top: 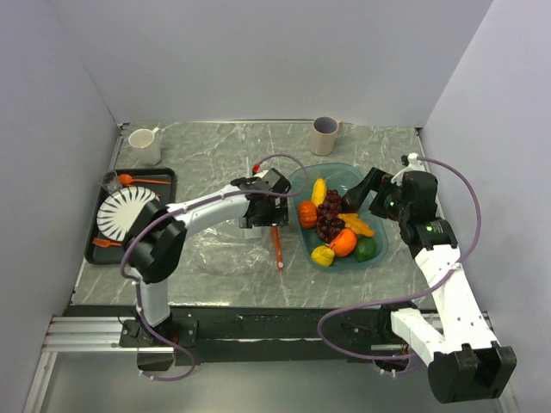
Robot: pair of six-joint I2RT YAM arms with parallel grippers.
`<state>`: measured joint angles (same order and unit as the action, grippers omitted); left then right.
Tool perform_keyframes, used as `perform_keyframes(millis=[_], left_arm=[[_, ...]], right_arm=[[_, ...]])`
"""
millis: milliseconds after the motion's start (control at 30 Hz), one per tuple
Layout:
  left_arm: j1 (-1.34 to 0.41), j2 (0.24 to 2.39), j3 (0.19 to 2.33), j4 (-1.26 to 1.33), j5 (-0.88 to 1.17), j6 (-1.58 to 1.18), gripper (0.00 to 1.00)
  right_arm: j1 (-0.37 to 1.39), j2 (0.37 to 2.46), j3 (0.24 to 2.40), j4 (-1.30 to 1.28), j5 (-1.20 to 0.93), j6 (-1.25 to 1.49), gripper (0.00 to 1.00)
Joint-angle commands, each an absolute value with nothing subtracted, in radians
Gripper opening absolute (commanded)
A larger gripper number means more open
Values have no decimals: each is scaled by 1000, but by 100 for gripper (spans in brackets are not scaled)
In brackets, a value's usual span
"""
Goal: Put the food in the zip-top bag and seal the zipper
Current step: Adjust the bin at the center of the board, then pick up the zipper food storage bag at the center of the board.
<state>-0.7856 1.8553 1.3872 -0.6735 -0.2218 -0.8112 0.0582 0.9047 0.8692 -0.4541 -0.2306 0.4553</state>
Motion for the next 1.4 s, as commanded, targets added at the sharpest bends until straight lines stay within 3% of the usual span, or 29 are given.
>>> perform_keyframes(millis=[0,167,300,367,500,1000,1267,1367], left_arm=[[-792,1910,1483,-758,-276,-838,98],[-793,1954,1534,-779,-275,-836,97],[-793,1970,1568,-787,-278,-836,79],[-793,1973,1575,-799,-284,-838,79],[-792,1986,1572,-793,-275,-831,54],[-799,2054,1632,-788,-253,-813,64],[-804,2063,1580,-755,-239,-796,55],[-811,2030,1543,-735,-247,-785,44]], right_arm=[[55,882,882,-456,-275,466,100],[58,885,876,-468,-278,460,100],[58,871,867,-471,-272,454,100],[58,870,867,-477,-272,451,100],[57,864,868,-488,-272,446,100],[57,884,856,-483,-281,443,100],[57,885,850,-492,-282,440,100],[58,882,850,-492,-293,439,100]])
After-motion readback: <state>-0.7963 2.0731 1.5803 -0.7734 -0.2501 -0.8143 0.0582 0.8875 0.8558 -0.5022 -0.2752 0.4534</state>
